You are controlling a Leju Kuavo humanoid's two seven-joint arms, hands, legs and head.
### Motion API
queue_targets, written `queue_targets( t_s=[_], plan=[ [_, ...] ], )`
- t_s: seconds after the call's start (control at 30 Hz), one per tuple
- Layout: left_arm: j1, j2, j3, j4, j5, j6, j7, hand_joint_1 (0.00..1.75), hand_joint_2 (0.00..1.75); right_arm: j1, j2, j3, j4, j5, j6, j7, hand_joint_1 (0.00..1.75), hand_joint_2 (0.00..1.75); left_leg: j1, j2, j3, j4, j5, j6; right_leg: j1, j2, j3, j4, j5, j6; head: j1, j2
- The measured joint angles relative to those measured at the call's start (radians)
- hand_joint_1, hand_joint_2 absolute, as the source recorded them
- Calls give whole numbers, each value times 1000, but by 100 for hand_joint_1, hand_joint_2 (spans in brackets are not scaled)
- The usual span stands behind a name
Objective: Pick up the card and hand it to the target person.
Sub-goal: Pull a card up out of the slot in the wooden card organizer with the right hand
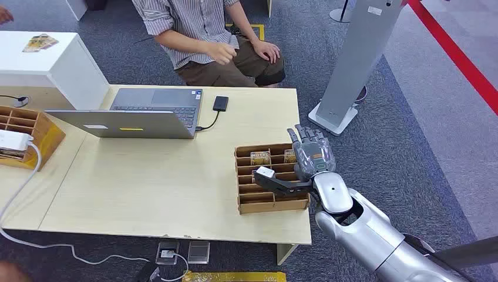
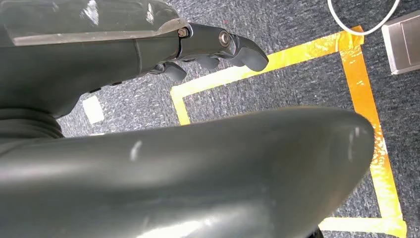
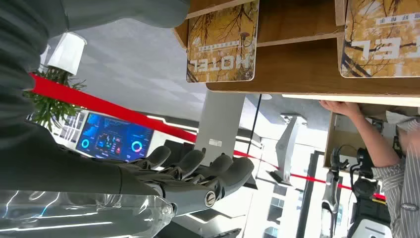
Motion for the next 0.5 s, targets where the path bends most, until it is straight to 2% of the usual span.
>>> queue_targets(
  t_s=[0.13, 0.5],
  plan=[
    [0, 0, 0, 0, 0, 0, -1, 0, 0, -1, 1, 0, 5, -6, 0, -2, 75, 175, 0, 0, 0, 0, 0, 0, 0, 0, 0, 0, 0, 0, 0, 0],
    [1, -1, 3, 0, 4, 3, -4, 0, 0, -6, 12, 15, 24, -29, 7, -15, 68, 175, 0, 0, 1, 0, 0, 0, 0, 1, 0, 0, 0, 0, 0, 0]
  ],
)
